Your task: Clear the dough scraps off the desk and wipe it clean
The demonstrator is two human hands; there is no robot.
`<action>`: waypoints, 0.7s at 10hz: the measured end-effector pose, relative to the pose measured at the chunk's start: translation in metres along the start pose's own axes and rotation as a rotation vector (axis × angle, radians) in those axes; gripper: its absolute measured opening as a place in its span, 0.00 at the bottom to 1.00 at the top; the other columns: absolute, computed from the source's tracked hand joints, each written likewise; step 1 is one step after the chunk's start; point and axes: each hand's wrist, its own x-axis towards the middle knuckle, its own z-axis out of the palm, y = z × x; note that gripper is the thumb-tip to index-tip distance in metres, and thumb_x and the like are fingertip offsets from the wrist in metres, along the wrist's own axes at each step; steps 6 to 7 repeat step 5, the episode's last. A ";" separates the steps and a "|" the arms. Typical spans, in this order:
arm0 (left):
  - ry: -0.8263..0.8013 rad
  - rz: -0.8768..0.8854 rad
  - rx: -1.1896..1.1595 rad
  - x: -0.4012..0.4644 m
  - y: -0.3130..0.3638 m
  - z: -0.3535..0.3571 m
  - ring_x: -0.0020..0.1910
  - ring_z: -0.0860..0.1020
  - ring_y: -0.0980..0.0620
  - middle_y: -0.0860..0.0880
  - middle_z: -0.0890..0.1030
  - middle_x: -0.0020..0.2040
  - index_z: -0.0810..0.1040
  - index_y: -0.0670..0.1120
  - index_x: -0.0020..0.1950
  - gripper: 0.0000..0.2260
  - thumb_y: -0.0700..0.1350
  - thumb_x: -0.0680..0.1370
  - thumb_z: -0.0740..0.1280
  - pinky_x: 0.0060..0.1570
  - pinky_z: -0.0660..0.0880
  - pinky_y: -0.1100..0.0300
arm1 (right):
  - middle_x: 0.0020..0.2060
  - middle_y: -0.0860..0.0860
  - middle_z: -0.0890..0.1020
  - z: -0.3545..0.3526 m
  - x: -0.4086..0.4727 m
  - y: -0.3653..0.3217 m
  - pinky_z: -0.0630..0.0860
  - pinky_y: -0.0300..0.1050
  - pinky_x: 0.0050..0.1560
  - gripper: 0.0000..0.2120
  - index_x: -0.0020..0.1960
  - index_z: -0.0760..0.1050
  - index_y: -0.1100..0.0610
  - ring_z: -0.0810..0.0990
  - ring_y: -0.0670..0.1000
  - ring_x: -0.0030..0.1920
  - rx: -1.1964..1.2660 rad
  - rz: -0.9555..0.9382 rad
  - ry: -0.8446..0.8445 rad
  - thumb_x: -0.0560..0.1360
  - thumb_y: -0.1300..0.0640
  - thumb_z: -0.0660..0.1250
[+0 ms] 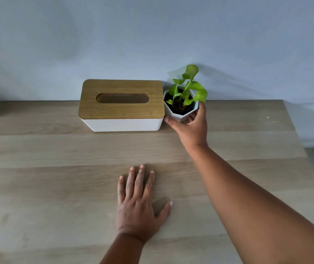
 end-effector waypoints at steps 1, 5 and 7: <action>-0.011 0.000 0.013 0.000 0.000 -0.001 0.83 0.54 0.42 0.45 0.60 0.83 0.68 0.47 0.80 0.43 0.73 0.73 0.63 0.78 0.56 0.35 | 0.64 0.44 0.81 -0.003 -0.006 -0.008 0.78 0.52 0.67 0.44 0.69 0.70 0.43 0.80 0.43 0.65 -0.006 0.012 -0.022 0.58 0.49 0.87; -0.014 0.004 -0.019 0.000 -0.001 -0.003 0.83 0.54 0.42 0.44 0.62 0.82 0.68 0.47 0.80 0.42 0.73 0.74 0.61 0.79 0.54 0.36 | 0.80 0.50 0.65 -0.043 -0.083 -0.017 0.63 0.47 0.79 0.52 0.82 0.57 0.52 0.64 0.47 0.79 -0.184 0.167 -0.105 0.68 0.46 0.82; -0.014 0.004 -0.019 0.000 -0.001 -0.003 0.83 0.54 0.42 0.44 0.62 0.82 0.68 0.47 0.80 0.42 0.73 0.74 0.61 0.79 0.54 0.36 | 0.80 0.50 0.65 -0.043 -0.083 -0.017 0.63 0.47 0.79 0.52 0.82 0.57 0.52 0.64 0.47 0.79 -0.184 0.167 -0.105 0.68 0.46 0.82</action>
